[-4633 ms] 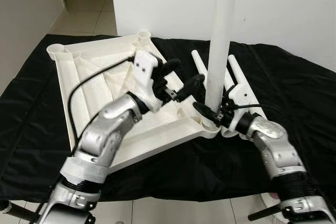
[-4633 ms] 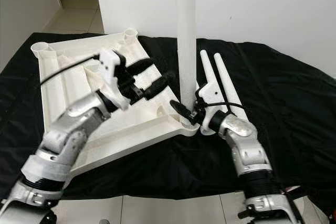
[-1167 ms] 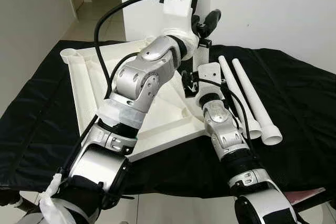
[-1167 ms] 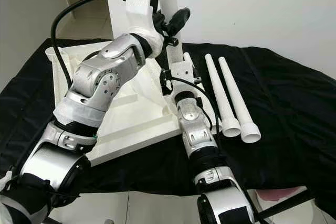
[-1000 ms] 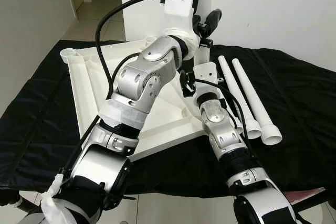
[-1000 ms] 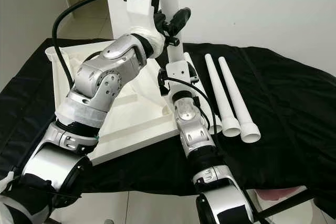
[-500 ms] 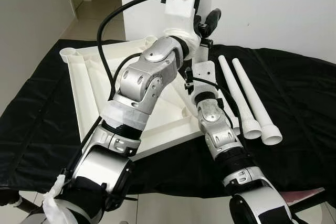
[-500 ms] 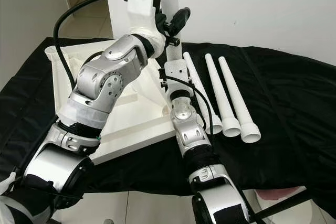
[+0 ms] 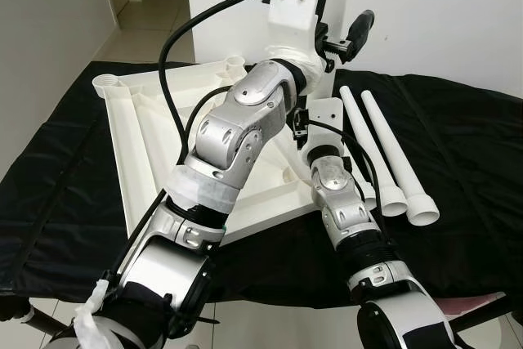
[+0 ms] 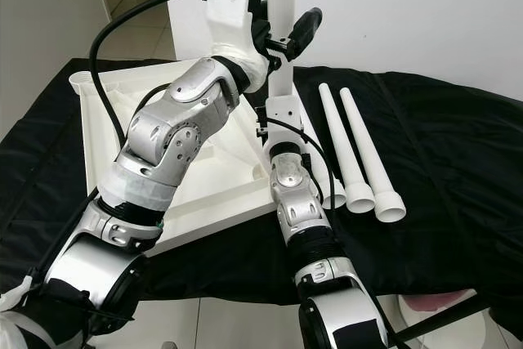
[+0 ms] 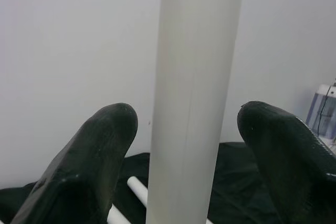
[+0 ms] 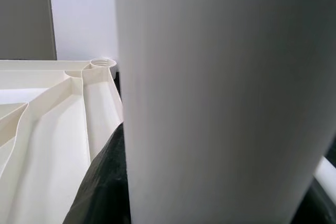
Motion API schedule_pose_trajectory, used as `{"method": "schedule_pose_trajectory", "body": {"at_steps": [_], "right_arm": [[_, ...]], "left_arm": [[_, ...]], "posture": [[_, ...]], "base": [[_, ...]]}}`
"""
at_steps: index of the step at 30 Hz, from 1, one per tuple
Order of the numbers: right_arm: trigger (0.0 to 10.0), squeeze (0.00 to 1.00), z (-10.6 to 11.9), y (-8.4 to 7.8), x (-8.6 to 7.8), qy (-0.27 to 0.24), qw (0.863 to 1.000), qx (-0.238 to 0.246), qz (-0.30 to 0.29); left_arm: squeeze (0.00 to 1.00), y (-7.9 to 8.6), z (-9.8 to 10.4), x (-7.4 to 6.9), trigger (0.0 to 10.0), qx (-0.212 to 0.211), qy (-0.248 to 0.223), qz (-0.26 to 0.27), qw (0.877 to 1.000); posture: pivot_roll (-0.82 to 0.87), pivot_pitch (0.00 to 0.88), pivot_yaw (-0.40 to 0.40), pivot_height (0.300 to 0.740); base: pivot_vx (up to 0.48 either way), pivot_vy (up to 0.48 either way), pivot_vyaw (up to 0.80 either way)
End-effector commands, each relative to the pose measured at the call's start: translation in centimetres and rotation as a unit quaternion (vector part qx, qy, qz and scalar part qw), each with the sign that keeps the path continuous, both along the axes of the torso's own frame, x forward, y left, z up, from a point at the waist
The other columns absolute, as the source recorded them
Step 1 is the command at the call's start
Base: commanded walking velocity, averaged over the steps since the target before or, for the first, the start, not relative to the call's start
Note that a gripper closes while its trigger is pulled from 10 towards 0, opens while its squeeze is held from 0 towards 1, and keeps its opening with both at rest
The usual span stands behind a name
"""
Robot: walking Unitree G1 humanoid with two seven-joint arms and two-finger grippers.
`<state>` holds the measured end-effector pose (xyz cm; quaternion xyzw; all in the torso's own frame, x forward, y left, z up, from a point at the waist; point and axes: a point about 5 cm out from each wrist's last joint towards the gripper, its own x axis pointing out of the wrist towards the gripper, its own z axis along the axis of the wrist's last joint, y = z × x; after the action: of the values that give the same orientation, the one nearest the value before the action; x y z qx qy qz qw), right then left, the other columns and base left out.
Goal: Building children table
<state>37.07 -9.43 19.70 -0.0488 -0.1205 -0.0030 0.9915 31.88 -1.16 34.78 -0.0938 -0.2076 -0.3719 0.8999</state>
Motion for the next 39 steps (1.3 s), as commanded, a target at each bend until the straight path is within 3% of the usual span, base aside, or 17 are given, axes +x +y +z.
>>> {"method": "schedule_pose_trajectory", "body": {"at_steps": [1, 8, 14, 23, 26, 29, 31, 39], "right_arm": [[10.0, 0.0, -0.7, -0.2, -0.1, 0.012, 1.0, 0.01, -0.005], [10.0, 0.0, -0.8, -1.3, 0.1, 0.017, 0.999, 0.03, -0.02], [10.0, 0.0, -0.6, -1.9, 0.1, 0.007, 0.999, 0.028, -0.025], [10.0, 0.0, -0.9, -3.2, 0.0, 0.001, 0.999, 0.002, -0.035], [10.0, 0.0, -2.0, -4.6, -0.5, 0.007, 0.999, 0.002, -0.05], [10.0, 0.0, -2.0, -4.6, -0.5, 0.007, 0.999, 0.002, -0.05], [10.0, 0.0, -2.7, -5.0, -0.7, 0.014, 0.999, 0.003, -0.049], [10.0, 0.0, -2.6, -4.5, -0.5, 0.007, 1.0, 0.0, -0.03]], "left_arm": [[0.0, -0.2, 0.0, -0.7, 10.0, -0.01, -0.016, -0.042, 0.999], [0.0, 0.9, -0.9, -0.3, 10.0, -0.06, -0.003, -0.036, 0.998], [0.0, 2.2, -1.3, 0.1, 10.0, -0.059, -0.02, -0.024, 0.998], [0.0, 4.8, -2.9, 1.7, 10.0, -0.044, -0.004, 0.051, 0.998], [0.0, 6.7, -5.6, 2.8, 10.0, -0.036, 0.033, 0.101, 0.994], [0.0, 6.7, -5.6, 2.8, 10.0, -0.036, 0.033, 0.101, 0.994], [0.0, 8.0, -7.3, 3.4, 10.0, -0.035, 0.062, 0.128, 0.989], [0.0, 9.1, -10.1, 4.9, 10.0, -0.005, 0.116, 0.154, 0.981]], "posture": [[0.05, 0.022, -0.032, 0.74], [0.03, 0.008, -0.042, 0.74], [0.03, 0.0, -0.058, 0.74], [0.03, 0.0, -0.031, 0.74], [0.02, 0.0, -0.013, 0.74], [0.02, 0.0, -0.013, 0.74], [0.01, 0.0, 0.012, 0.74], [-0.01, 0.0, 0.068, 0.74]], "base": [[0.0, 0.0, 0.0], [0.0, 0.0, 0.0], [0.0, 0.0, 0.0], [0.0, 0.0, 0.0], [0.0, 0.0, 0.0], [0.0, 0.0, 0.0], [0.0, 0.0, 0.0], [0.0, 0.0, 0.0]]}}
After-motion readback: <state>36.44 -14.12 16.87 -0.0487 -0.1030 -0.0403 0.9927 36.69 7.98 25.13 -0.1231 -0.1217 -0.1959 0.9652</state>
